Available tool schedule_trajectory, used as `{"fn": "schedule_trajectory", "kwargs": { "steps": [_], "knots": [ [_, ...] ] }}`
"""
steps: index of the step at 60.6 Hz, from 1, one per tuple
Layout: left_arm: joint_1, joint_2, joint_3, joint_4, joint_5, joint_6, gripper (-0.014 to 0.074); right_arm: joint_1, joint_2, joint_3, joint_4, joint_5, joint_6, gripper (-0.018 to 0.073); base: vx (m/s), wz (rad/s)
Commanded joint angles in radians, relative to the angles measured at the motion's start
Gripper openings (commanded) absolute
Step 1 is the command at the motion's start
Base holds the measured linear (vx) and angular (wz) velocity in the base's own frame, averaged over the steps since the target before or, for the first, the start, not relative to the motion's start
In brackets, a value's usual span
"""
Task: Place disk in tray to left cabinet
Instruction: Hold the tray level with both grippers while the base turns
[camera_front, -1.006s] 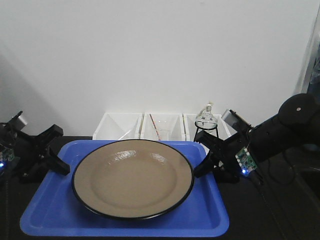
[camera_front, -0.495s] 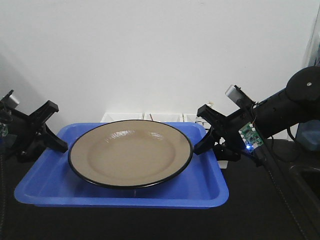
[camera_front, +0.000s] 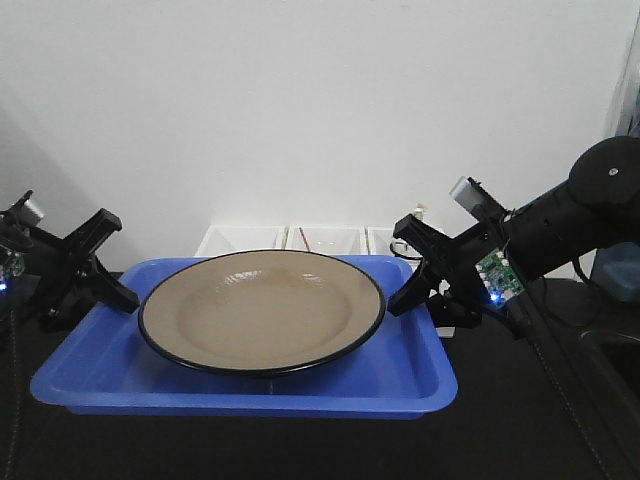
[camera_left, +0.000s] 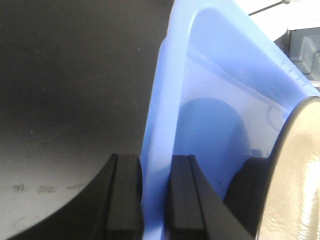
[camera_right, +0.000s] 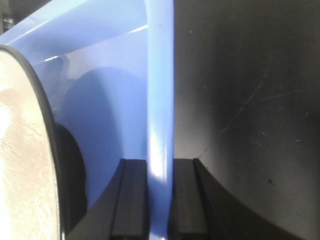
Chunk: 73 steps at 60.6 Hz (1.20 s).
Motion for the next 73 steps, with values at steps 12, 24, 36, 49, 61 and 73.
{"fn": "schedule_trajectory", "kwargs": {
  "steps": [12, 24, 36, 49, 61, 73],
  "knots": [
    [-0.037, -0.053, -0.036, -0.249, 0.04, -0.026, -0.0001, 0.031, -0.056, -0.04, 0.232, -0.026, -0.028, -0.0006, 0.0, 0.0],
    [-0.037, -0.053, -0.036, -0.249, 0.04, -0.026, -0.0001, 0.031, -0.056, -0.04, 0.232, -0.026, -0.028, -0.0006, 0.0, 0.0],
    [-0.037, -0.053, -0.036, -0.249, 0.04, -0.026, -0.0001, 0.031, -0.056, -0.04, 0.232, -0.026, -0.028, -0.0006, 0.0, 0.0],
    [-0.037, -0.053, -0.036, -0.249, 0.04, -0.026, -0.0001, 0.031, -0.056, -0.04, 0.234, -0.026, -0.028, -0.0006, 0.0, 0.0],
    [-0.037, -0.053, -0.036, -0.249, 0.04, -0.026, -0.0001, 0.031, -0.056, -0.04, 0.233, -0.026, -0.028, -0.0006, 0.0, 0.0],
    [-0.038, -0.053, -0.036, -0.249, 0.039, -0.026, -0.0001, 0.031, -0.056, -0.04, 0.234, -0.026, -0.028, -0.0006, -0.03, 0.02]
  ]
}}
